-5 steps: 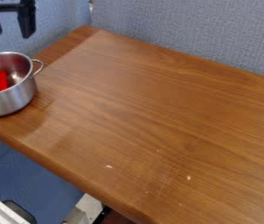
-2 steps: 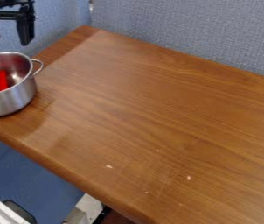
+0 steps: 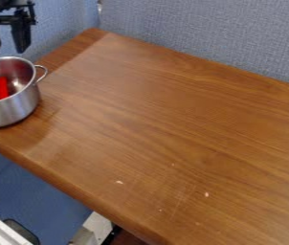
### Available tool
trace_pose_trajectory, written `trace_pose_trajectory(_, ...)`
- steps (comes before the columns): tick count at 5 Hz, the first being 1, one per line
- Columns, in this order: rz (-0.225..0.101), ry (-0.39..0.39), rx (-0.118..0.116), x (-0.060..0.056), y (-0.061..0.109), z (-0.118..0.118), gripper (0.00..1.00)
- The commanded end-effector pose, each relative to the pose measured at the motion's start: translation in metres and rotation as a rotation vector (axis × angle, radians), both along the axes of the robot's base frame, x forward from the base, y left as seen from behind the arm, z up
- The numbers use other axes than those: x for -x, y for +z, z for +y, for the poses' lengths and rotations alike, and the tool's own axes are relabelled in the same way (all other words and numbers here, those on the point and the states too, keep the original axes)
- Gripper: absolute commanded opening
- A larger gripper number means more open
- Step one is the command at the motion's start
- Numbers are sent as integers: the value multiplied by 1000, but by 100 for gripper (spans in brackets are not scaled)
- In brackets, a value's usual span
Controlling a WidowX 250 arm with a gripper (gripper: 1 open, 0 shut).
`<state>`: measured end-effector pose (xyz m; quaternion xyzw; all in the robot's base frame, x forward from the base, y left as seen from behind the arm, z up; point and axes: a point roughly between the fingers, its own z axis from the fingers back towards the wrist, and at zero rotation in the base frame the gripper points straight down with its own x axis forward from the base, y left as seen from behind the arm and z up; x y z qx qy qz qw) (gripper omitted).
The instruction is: Put the red object in the metal pot
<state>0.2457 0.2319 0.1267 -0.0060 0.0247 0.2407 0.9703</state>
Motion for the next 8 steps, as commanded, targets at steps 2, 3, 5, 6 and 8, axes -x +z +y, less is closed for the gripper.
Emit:
trace_pose_trajectory(2, -36, -128, -8, 2, 25, -12, 100)
trace_pose_trajectory(3, -36, -195, -9, 0, 30, -17, 100)
trace_pose_trajectory(5, -32, -59, -11, 7, 15, 9, 100)
trace_pose_trajectory(6, -29, -100, -14, 6, 12, 1, 100)
trace_pose_trajectory(8, -39, -229, -21, 2, 21, -26, 100)
